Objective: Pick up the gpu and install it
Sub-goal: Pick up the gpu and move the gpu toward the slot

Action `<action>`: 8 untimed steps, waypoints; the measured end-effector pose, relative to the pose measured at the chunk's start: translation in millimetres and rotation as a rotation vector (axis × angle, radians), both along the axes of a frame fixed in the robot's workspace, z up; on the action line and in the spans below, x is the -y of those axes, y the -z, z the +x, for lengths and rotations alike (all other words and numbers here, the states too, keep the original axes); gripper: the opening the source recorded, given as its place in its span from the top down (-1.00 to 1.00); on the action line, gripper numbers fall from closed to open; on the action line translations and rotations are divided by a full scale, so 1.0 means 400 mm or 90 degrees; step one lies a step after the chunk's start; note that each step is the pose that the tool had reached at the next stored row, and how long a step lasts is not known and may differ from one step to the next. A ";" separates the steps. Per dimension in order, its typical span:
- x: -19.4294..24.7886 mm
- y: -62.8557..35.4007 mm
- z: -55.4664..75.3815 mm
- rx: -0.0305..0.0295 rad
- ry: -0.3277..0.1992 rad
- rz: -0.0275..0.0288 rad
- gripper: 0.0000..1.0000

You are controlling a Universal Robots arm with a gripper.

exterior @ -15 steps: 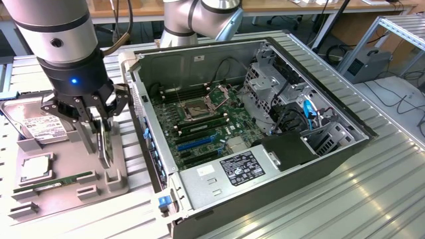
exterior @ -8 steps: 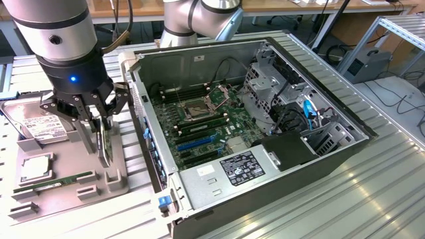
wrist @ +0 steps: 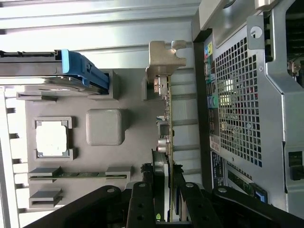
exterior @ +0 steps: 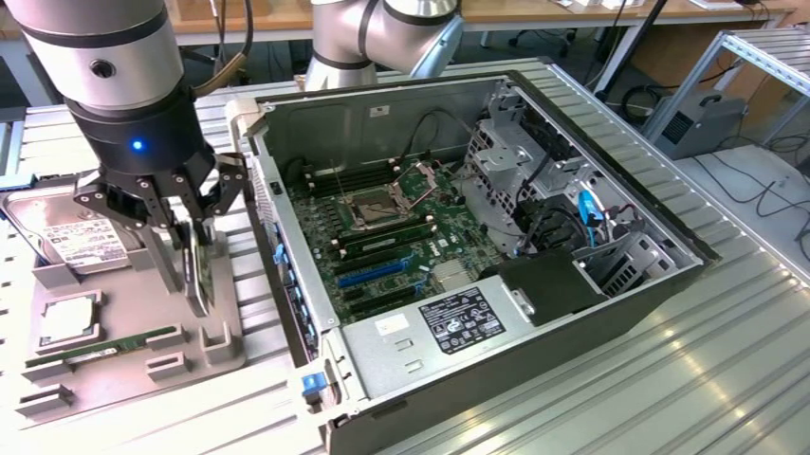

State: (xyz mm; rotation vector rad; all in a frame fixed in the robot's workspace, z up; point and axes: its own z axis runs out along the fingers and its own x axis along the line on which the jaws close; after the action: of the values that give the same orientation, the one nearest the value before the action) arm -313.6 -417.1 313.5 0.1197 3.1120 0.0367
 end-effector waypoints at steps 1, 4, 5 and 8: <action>0.000 -0.001 0.000 -0.0001 0.000 0.0000 0.47; 0.000 -0.004 0.000 0.0000 0.000 0.0000 0.47; 0.000 -0.006 0.000 0.0000 0.000 0.0000 0.47; 0.000 -0.009 0.000 -0.0001 0.000 -0.0001 0.47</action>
State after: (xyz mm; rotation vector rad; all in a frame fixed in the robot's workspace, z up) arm -313.6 -417.0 317.2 0.1197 3.1121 0.0365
